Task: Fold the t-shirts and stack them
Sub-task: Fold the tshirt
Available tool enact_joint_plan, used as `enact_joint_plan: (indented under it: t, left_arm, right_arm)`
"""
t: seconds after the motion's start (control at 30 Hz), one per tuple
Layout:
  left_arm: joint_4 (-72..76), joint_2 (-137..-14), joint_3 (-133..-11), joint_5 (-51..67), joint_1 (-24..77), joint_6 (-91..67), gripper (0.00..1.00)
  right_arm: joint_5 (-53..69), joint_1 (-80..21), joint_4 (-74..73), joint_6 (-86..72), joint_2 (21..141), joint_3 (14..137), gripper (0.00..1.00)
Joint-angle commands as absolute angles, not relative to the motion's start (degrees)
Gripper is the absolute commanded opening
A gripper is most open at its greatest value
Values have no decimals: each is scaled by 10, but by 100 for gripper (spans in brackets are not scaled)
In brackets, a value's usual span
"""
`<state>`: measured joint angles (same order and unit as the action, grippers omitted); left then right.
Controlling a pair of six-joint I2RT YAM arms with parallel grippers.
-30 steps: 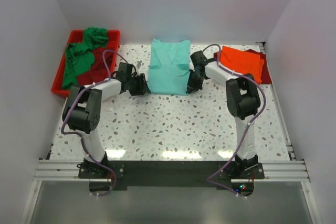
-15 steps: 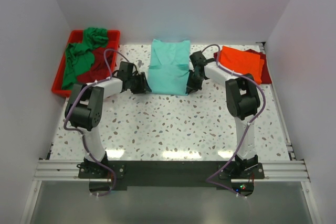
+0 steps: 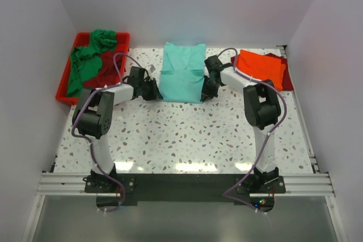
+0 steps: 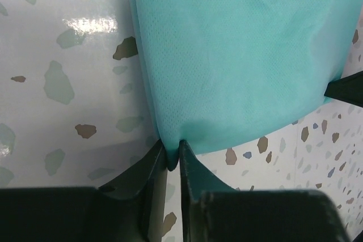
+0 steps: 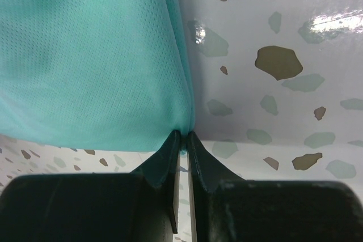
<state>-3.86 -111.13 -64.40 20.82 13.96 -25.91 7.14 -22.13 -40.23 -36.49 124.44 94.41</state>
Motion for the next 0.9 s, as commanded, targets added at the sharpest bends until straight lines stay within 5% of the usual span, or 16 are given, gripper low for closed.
enact_joint_plan:
  t: [0.0,0.17,0.87]
  left_arm:
    - [-42,-1134,-639,207,142,-250,17]
    - [-37,-1135,-627,211,143,-250,0]
    - [-127,-1000,-576,127,156,-225,0]
  right_arm:
    - [60,-228,-419,-368,1259,938,8]
    - [60,-227,-422,-365,1259,940,0]
    - [10,-228,-475,-345,1165,878,0]
